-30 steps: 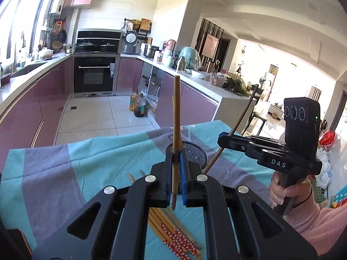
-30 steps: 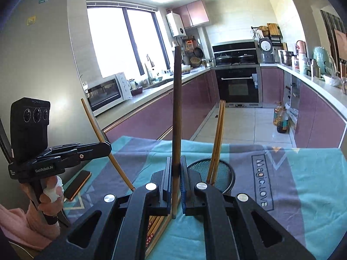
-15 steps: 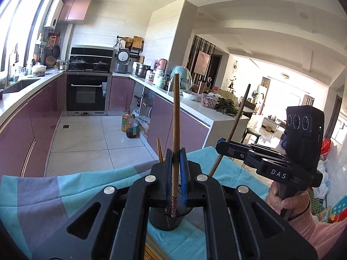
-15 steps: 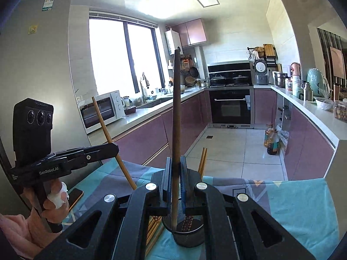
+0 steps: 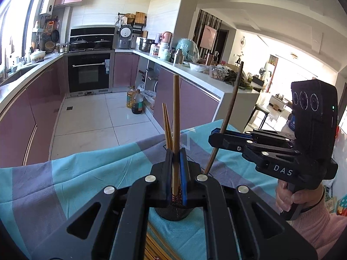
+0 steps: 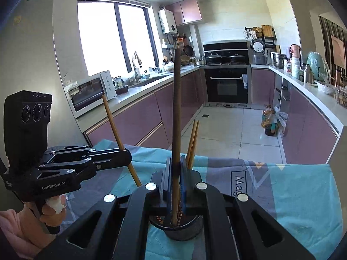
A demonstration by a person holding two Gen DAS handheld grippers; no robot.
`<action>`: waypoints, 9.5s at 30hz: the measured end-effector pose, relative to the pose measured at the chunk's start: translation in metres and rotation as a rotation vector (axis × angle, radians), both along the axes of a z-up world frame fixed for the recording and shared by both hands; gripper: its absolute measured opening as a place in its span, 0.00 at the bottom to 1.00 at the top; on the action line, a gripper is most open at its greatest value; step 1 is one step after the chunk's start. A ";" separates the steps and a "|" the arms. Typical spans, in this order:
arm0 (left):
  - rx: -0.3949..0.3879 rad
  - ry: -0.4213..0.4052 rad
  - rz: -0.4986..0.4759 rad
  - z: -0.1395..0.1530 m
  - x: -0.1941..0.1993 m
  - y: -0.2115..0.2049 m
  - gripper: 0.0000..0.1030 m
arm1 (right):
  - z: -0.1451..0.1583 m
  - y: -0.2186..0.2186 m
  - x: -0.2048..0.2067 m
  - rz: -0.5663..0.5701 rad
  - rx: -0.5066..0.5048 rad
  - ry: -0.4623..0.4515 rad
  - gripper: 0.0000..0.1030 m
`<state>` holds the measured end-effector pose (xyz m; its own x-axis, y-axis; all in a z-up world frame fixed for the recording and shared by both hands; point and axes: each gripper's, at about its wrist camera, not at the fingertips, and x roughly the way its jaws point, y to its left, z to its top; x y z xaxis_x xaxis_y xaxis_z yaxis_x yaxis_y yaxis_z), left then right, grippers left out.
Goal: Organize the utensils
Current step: 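Raise the left tool's chopstick into the mesh cup while the right tool inserts its own, then open both tools and withdraw them from the cup toward the pile, then close the left tool on a chopstick while the right tool grasps another, then lift the left tool's chopstick upright over the mesh cup while the right tool raises its own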
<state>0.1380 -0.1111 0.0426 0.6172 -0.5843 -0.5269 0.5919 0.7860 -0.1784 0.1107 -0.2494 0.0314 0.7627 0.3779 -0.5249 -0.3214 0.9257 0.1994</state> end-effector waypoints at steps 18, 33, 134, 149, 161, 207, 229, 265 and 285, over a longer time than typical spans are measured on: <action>0.074 0.104 -0.011 -0.032 0.044 -0.016 0.07 | -0.037 0.004 0.034 0.000 -0.013 0.170 0.07; 0.035 0.080 0.067 -0.034 0.038 0.009 0.16 | -0.038 0.003 0.030 -0.026 0.020 0.149 0.19; 0.201 0.303 0.282 -0.175 -0.021 0.083 0.07 | -0.127 0.085 -0.024 0.075 -0.008 0.310 0.06; 0.194 0.306 0.192 -0.172 -0.034 0.072 0.03 | -0.137 0.095 -0.026 0.149 -0.068 0.356 0.06; 0.273 0.258 0.229 -0.173 -0.035 0.080 0.20 | -0.141 0.101 -0.019 0.147 -0.084 0.355 0.12; -0.035 0.151 0.124 -0.068 -0.060 0.097 0.07 | -0.042 0.038 -0.058 0.079 0.098 0.054 0.06; -0.087 0.076 0.106 -0.039 -0.058 0.092 0.07 | -0.027 0.025 -0.053 0.038 0.107 0.000 0.06; -0.077 -0.027 0.064 -0.017 -0.053 0.070 0.07 | -0.001 0.018 -0.043 0.026 0.093 -0.068 0.06; -0.086 -0.082 0.038 -0.001 -0.055 0.068 0.07 | 0.018 0.006 -0.030 0.016 0.121 -0.101 0.06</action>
